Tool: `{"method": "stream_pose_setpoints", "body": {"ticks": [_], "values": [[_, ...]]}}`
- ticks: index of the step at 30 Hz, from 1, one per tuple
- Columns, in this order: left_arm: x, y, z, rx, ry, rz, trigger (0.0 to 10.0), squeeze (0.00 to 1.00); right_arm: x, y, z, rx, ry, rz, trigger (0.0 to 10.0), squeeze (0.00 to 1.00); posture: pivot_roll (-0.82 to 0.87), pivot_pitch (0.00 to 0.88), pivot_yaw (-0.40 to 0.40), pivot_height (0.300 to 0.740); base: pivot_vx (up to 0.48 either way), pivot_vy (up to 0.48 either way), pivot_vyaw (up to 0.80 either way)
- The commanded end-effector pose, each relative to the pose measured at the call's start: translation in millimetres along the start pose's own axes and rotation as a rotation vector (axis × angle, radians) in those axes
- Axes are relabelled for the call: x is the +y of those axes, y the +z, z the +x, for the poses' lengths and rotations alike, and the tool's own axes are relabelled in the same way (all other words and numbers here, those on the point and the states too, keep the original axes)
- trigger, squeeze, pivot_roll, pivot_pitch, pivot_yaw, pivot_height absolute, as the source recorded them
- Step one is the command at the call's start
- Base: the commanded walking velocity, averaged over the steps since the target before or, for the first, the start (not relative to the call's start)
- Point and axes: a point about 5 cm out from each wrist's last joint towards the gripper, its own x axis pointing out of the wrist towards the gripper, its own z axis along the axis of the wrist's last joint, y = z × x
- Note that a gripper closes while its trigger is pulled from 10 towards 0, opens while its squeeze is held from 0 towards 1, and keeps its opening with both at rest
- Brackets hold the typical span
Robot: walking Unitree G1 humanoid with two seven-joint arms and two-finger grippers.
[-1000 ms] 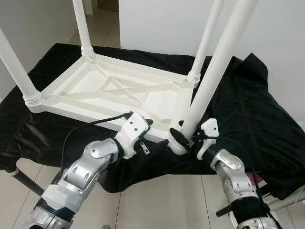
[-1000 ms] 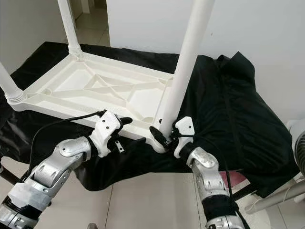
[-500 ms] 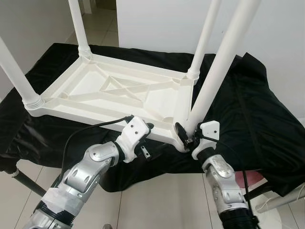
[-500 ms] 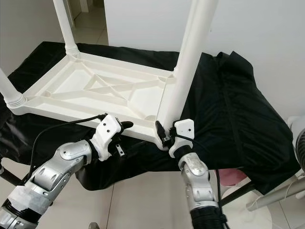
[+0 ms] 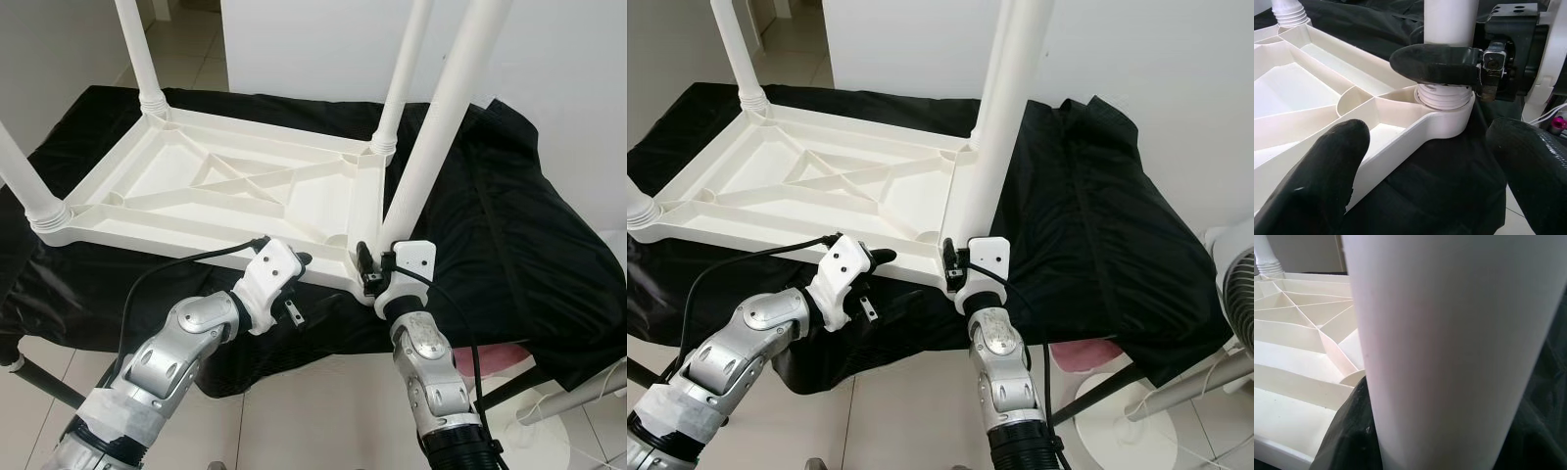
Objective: Building children table
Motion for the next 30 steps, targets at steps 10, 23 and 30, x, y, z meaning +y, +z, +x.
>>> {"method": "stream_pose_setpoints", "body": {"ticks": [10, 23, 30], "values": [[-0.8, 1, -0.6, 0.002, -0.054, 0.018, 10.0, 0.00, -3.1, 3, -4.9, -0.031, 0.084, 0.032, 10.0, 1.00, -0.04, 0.056, -0.037, 0.740, 0.000, 0.000, 0.00], [-7.8, 2, -5.1, -0.003, -0.044, 0.023, 10.0, 0.00, -34.8, 16, -2.8, -0.065, 0.311, 0.002, 10.0, 0.00, -0.02, 0.071, -0.040, 0.740, 0.000, 0.000, 0.00], [-17.2, 2, -4.3, -0.007, -0.062, 0.020, 10.0, 0.00, -39.1, 14, 1.7, -0.024, 0.450, -0.032, 10.0, 0.00, -0.01, 0.082, -0.044, 0.740, 0.000, 0.000, 0.00]]}}
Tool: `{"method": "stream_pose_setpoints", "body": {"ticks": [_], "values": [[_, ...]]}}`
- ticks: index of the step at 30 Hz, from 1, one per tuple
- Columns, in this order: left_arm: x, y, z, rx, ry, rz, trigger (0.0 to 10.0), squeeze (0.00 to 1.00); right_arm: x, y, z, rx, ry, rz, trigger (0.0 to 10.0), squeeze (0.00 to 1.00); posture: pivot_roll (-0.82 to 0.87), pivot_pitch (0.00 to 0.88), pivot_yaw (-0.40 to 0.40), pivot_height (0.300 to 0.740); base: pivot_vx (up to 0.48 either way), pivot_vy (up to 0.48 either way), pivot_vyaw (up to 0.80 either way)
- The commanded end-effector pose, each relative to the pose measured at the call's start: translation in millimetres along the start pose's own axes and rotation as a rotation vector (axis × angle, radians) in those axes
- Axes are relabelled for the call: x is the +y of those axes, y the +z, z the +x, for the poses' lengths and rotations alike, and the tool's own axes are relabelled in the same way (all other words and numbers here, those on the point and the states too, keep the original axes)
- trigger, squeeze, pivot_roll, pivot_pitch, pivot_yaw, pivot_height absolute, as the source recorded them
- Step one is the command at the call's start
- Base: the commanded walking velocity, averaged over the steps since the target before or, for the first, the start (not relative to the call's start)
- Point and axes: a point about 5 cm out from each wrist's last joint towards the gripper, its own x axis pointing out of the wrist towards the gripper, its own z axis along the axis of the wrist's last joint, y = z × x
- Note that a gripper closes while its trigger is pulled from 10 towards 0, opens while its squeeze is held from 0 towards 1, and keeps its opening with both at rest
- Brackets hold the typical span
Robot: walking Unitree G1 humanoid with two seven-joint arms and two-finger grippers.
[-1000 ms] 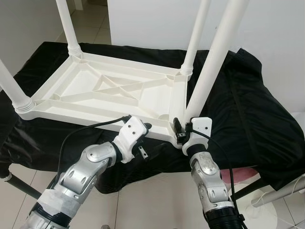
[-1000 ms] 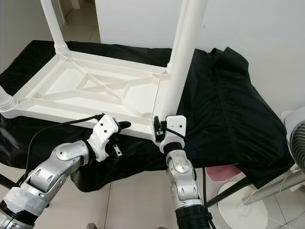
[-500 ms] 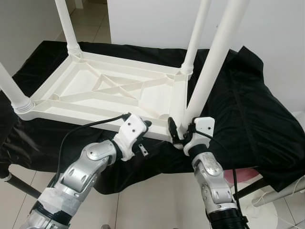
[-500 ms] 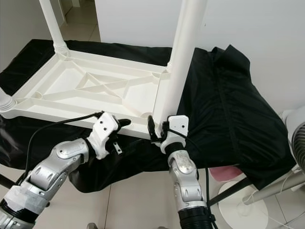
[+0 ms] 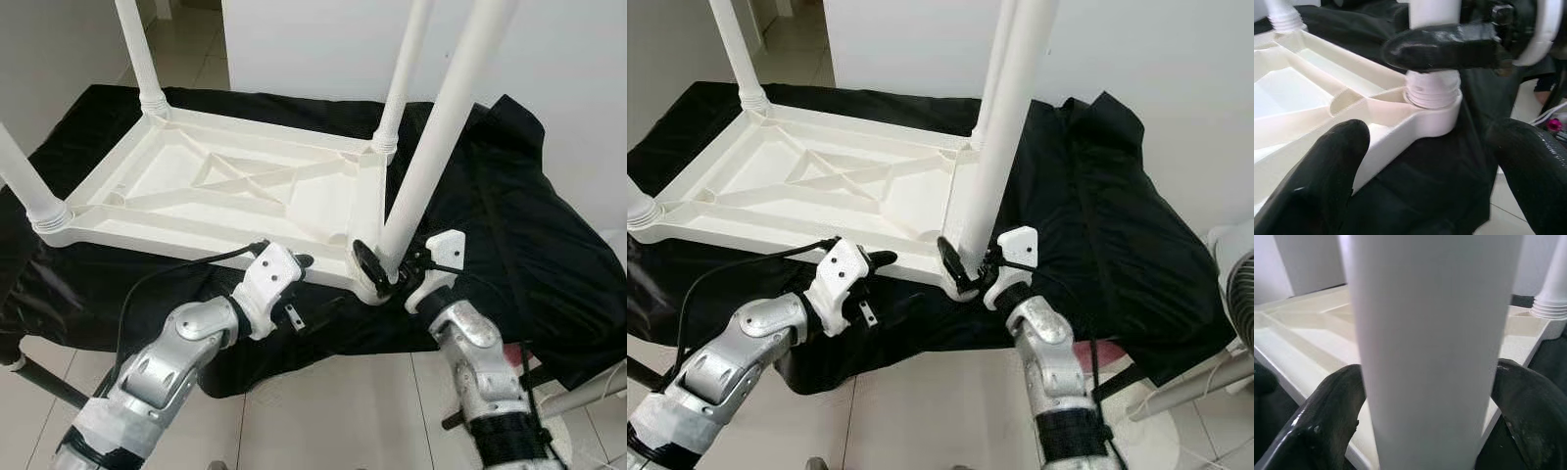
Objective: Building children table
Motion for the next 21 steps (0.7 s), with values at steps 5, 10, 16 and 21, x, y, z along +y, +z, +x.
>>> {"method": "stream_pose_setpoints", "body": {"ticks": [5, 10, 16, 21], "values": [[-9.8, -2, 0.7, 0.019, -0.062, -0.001, 10.0, 0.00, -0.6, -10, 1.6, 0.060, 0.112, 0.012, 10.0, 0.00, -0.01, 0.118, -0.038, 0.740, 0.000, 0.000, 0.00], [-11.3, -3, -0.6, 0.035, -0.078, -0.003, 10.0, 0.00, -4.2, -13, 9.4, 0.085, 0.180, 0.015, 1.9, 0.00, -0.01, 0.133, -0.038, 0.740, 0.000, 0.000, 0.00], [-11.4, -3, -1.4, 0.043, -0.082, -0.001, 10.0, 0.00, -7.3, -16, 11.9, 0.097, 0.210, 0.011, 0.0, 0.00, 0.00, 0.133, -0.042, 0.740, 0.000, 0.000, 0.00], [-11.6, -2, -1.0, 0.044, -0.080, 0.003, 10.0, 0.00, -9.9, -16, 10.0, 0.104, 0.212, 0.008, 3.3, 0.00, 0.00, 0.125, -0.046, 0.740, 0.000, 0.000, 0.00]]}}
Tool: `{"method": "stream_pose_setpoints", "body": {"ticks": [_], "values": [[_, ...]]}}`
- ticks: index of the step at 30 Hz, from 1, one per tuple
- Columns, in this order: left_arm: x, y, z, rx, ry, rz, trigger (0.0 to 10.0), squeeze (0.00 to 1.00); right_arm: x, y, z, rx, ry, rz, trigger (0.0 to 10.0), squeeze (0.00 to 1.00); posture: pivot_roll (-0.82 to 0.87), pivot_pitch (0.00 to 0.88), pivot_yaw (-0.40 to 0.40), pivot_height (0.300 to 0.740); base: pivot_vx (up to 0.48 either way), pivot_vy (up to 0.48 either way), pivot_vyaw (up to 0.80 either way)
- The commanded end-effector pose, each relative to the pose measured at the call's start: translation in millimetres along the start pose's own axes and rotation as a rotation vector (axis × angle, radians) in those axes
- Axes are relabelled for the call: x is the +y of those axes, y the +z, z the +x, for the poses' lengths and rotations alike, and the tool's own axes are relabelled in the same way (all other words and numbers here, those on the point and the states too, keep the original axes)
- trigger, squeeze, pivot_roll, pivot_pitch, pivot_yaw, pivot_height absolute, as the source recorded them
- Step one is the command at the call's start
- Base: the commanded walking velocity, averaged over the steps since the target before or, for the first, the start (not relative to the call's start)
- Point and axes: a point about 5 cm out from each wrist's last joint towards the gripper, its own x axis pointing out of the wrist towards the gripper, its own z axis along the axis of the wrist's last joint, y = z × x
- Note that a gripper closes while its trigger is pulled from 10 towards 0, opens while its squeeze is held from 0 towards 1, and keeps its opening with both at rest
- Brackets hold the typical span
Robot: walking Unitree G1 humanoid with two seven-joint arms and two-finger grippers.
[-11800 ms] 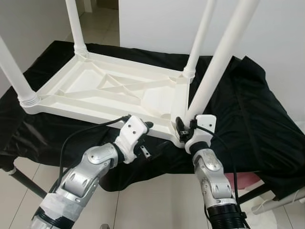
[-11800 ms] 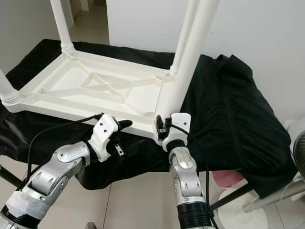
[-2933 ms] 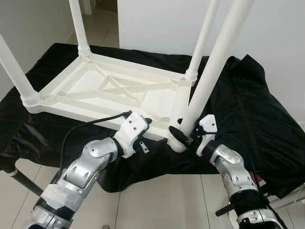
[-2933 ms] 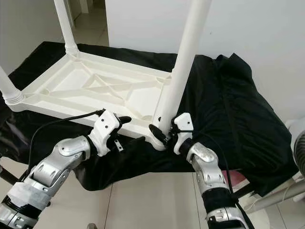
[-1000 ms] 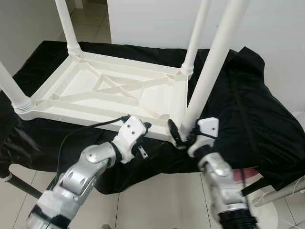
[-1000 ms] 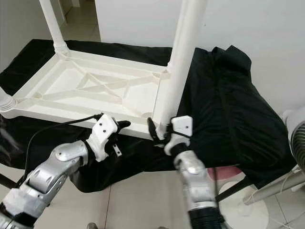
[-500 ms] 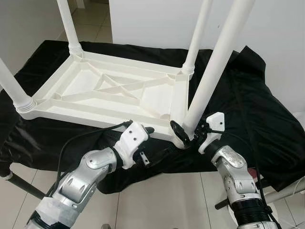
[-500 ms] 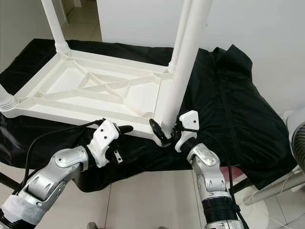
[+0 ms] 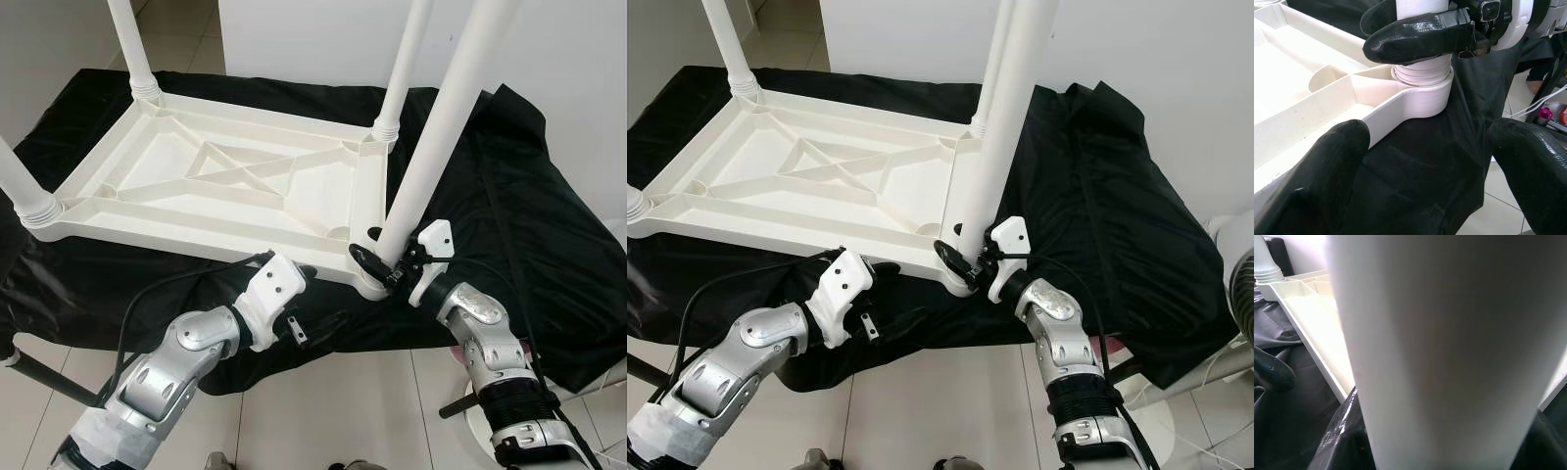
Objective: Building children table
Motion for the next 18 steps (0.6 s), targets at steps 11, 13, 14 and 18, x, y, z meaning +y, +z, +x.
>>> {"method": "stream_pose_setpoints", "body": {"ticks": [11, 13, 14, 18], "values": [[3.7, 4, -3.3, 0.004, -0.028, 0.026, 10.0, 0.00, 6.3, -3, -12.1, -0.004, -0.104, 0.104, 10.0, 0.00, 0.01, 0.128, -0.082, 0.740, 0.000, 0.000, 0.00], [6.9, 4, -4.5, 0.010, -0.014, 0.037, 10.0, 0.00, 7.7, -1, -13.0, -0.011, -0.148, 0.107, 10.0, 0.00, 0.01, 0.128, -0.082, 0.740, 0.000, 0.000, 0.00], [9.7, 4, -4.9, 0.014, -0.001, 0.044, 10.0, 0.00, 8.3, -1, -13.2, -0.012, -0.187, 0.095, 10.0, 0.00, 0.02, 0.130, -0.088, 0.740, 0.000, 0.000, 0.00], [12.7, 6, -4.8, 0.005, 0.022, 0.050, 10.0, 0.00, 11.9, -3, -14.0, 0.013, -0.299, 0.061, 10.0, 0.00, 0.03, 0.123, -0.096, 0.740, 0.000, 0.000, 0.00]]}}
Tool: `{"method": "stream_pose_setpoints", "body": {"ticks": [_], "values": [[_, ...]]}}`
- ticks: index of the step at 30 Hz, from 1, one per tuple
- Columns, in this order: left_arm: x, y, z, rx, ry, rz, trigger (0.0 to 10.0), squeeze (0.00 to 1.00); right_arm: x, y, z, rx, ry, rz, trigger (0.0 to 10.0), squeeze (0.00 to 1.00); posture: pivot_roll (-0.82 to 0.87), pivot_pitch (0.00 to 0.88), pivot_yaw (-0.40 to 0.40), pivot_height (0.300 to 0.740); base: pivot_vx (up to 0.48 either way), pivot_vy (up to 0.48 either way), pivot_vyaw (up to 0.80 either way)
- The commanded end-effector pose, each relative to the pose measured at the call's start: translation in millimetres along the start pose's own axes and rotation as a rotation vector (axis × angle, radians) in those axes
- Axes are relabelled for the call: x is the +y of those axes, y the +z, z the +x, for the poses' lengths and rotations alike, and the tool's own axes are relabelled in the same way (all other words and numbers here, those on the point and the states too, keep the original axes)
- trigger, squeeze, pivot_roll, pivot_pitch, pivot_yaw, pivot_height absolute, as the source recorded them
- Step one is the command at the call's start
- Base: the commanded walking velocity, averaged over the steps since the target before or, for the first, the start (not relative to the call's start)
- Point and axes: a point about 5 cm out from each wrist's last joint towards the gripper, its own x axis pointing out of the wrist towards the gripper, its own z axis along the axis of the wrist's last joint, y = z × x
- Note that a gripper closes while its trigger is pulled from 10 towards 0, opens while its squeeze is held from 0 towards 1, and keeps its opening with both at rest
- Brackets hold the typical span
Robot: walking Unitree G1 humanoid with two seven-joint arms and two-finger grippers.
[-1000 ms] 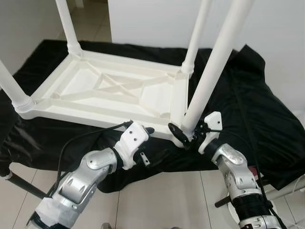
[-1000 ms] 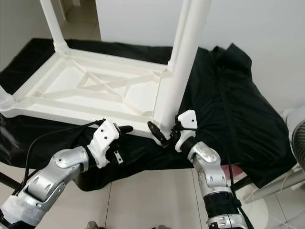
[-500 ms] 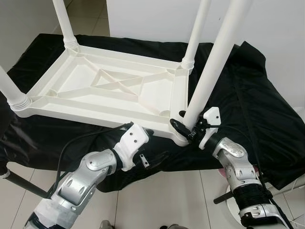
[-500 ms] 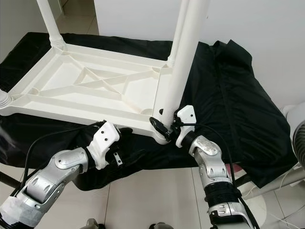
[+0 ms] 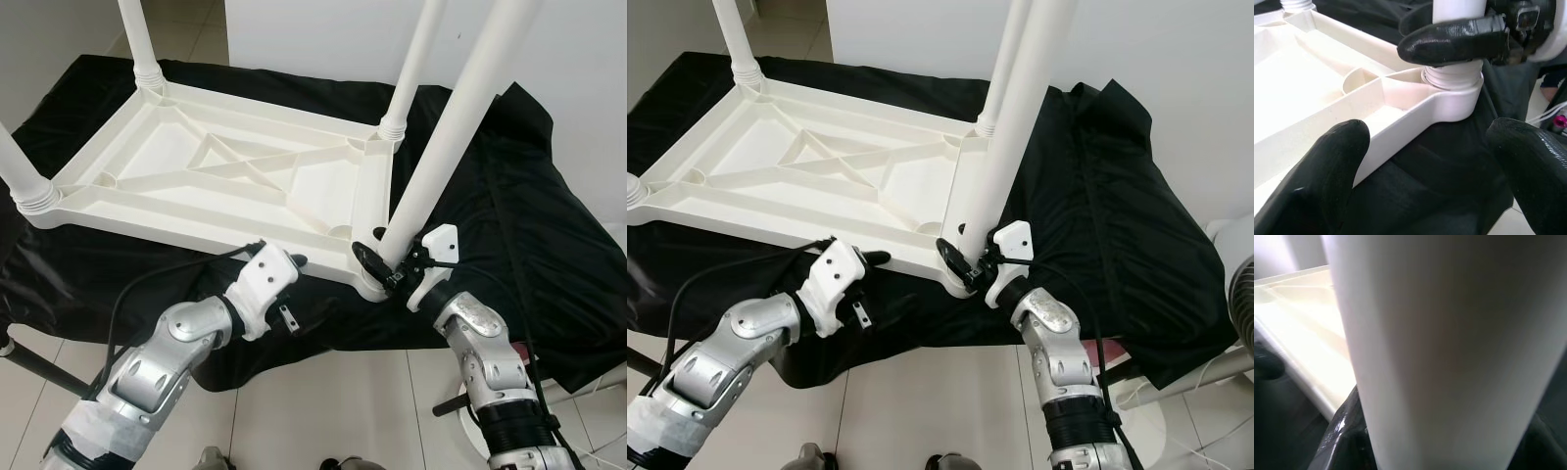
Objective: Building children table
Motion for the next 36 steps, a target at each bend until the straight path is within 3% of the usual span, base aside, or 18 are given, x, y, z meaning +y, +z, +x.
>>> {"method": "stream_pose_setpoints", "body": {"ticks": [1, 2, 4, 7, 9, 11, 12, 15, 21, 22, 28, 36], "values": [[-0.2, 0, 0.7, 0.003, -0.016, 0.006, 10.0, 0.00, -3.1, -9, -6.8, 0.041, -0.110, 0.047, 10.0, 0.00, 0.03, 0.114, -0.103, 0.740, 0.000, 0.000, 0.00], [-0.2, 0, 0.7, 0.003, -0.016, 0.006, 10.0, 0.00, -3.1, -9, -6.8, 0.041, -0.110, 0.047, 10.0, 0.00, 0.03, 0.114, -0.103, 0.740, 0.000, 0.000, 0.00], [-0.3, 0, 1.6, -0.003, -0.011, 0.003, 10.0, 0.00, 15.3, -10, -5.3, 0.033, -0.231, 0.095, 10.0, 0.00, 0.02, 0.109, -0.106, 0.740, 0.000, 0.000, 0.00], [-0.3, 0, 1.6, -0.003, -0.011, 0.003, 10.0, 0.00, 15.3, -10, -5.3, 0.033, -0.231, 0.095, 10.0, 0.00, 0.02, 0.109, -0.106, 0.740, 0.000, 0.000, 0.00], [-0.2, 0, 2.9, -0.008, -0.013, 0.000, 10.0, 0.00, 31.2, -13, -5.0, 0.028, -0.378, 0.111, 10.0, 0.00, 0.00, 0.098, -0.096, 0.740, 0.000, 0.000, 0.00], [-0.2, 0, 3.2, -0.010, -0.015, 0.000, 10.0, 0.00, 35.3, -14, -5.7, 0.031, -0.439, 0.113, 10.0, 0.00, 0.00, 0.098, -0.096, 0.740, 0.000, 0.000, 0.00], [0.2, 1, 4.0, -0.012, -0.019, -0.002, 10.0, 0.00, 43.8, -15, -4.3, 0.042, -0.448, 0.136, 10.0, 0.00, -0.01, 0.097, -0.095, 0.740, 0.000, 0.000, 0.00], [2.6, 1, 5.8, -0.014, -0.024, 0.004, 10.0, 0.00, 49.0, -13, -2.5, 0.040, -0.407, 0.143, 10.0, 0.00, -0.01, 0.090, -0.090, 0.740, 0.000, 0.000, 0.00], [6.4, 3, 6.4, -0.015, -0.024, 0.014, 10.0, 0.00, 41.0, -10, -2.4, 0.026, -0.404, 0.130, 10.0, 0.00, -0.01, 0.074, -0.088, 0.740, 0.000, 0.000, 0.00], [7.6, 3, 6.6, -0.016, -0.022, 0.014, 10.0, 0.00, 39.3, -8, -2.2, 0.017, -0.398, 0.126, 10.0, 1.00, -0.01, 0.073, -0.086, 0.740, 0.000, 0.000, 0.00], [9.5, 4, 7.1, -0.018, -0.019, 0.020, 10.0, 0.00, 31.7, -5, -2.3, -0.012, -0.349, 0.118, 10.0, 1.00, -0.01, 0.069, -0.082, 0.740, 0.000, 0.000, 0.00], [8.9, 7, 7.6, -0.031, -0.017, 0.026, 10.0, 0.00, 18.6, -3, -5.4, -0.025, -0.182, 0.090, 10.0, 1.00, 0.01, 0.061, -0.079, 0.740, 0.000, 0.000, 0.00]]}}
